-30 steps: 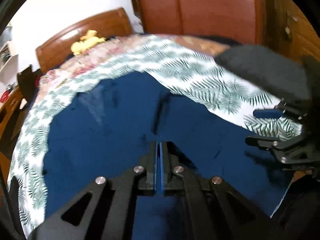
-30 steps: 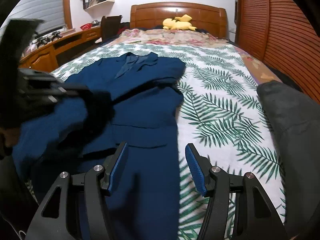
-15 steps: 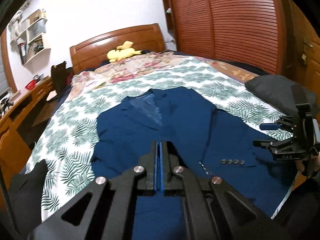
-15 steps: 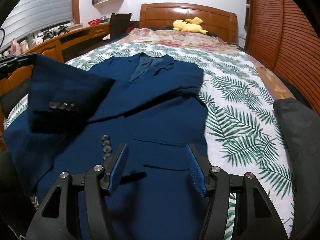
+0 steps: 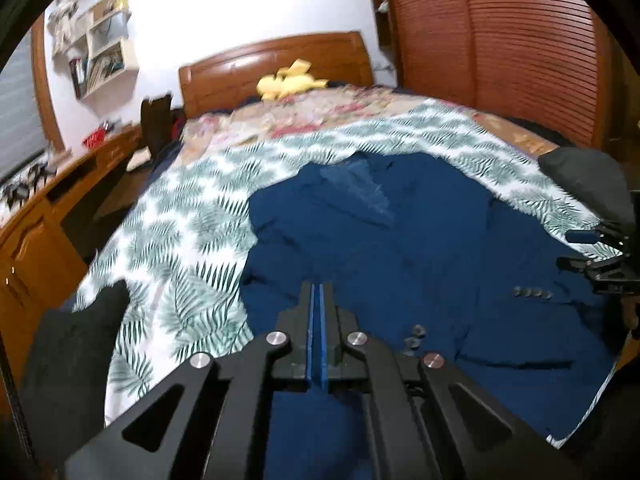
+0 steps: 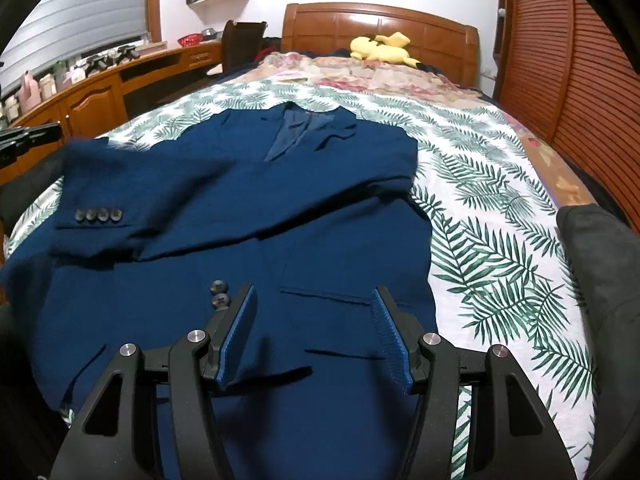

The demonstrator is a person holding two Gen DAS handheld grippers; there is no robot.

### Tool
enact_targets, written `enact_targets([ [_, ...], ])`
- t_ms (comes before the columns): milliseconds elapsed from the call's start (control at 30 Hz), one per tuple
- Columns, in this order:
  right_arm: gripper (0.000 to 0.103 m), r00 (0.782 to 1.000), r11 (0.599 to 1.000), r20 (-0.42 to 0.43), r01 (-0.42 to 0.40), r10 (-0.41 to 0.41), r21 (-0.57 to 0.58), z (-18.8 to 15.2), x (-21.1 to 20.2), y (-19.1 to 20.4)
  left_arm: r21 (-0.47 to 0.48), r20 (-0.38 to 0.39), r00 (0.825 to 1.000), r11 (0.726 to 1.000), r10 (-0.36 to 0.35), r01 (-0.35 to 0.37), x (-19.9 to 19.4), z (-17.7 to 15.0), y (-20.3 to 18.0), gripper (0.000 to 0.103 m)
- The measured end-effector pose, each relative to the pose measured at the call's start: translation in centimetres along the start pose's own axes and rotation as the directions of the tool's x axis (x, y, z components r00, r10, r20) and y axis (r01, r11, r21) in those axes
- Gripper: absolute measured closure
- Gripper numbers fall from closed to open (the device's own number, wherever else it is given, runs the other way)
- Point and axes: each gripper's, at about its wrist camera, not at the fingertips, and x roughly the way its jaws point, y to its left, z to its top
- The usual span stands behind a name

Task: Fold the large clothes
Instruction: 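Fold the blazer side over the front with the left tool and release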

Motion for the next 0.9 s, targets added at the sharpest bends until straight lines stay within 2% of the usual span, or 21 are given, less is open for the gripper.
enact_targets([
  [100, 0.043, 1.0, 1.0, -0.006, 0.003, -0.003, 0.0, -0.1, 0.1, 0.0, -0.055, -0.043, 0.997, 0.997, -0.061, 0.059, 0.6, -1.2, 1.1, 0.1],
  [233, 0.043, 1.0, 1.0, -0.007, 0.004, -0.004, 0.003, -0.3, 0.1, -0.1, -0.024, -0.061, 0.996, 0.998, -0.066, 0.065, 0.6, -3.1, 0.4, 0.091],
  [333, 0.043, 1.0, 1.0, -0.012, 0.003, -0.003, 0.002, -0.4, 0.2, -0.2, -0.029, -0.086, 0.991, 0.995, -0.102, 0.099, 0.5, -5.0, -0.2, 0.086],
  [633, 0.043, 1.0, 1.0, -0.019, 0.005, -0.005, -0.005, -0.6, 0.4, -0.1, -0.043, -0.136, 0.969, 0.979, -0.204, 0.2, 0.2, -8.5, -2.7, 0.08],
  [800, 0.043, 1.0, 1.0, -0.024, 0.002, -0.002, -0.006, -0.7, 0.4, -0.1, -0.024, -0.148, 0.966, 0.977, -0.213, 0.212, 0.9, -8.5, -4.2, 0.08],
  [900, 0.043, 1.0, 1.0, -0.023, -0.004, 0.004, -0.003, -0.7, 0.4, 0.0, -0.014, -0.143, 0.971, 0.981, -0.193, 0.193, 1.2, -8.5, -4.6, 0.08],
])
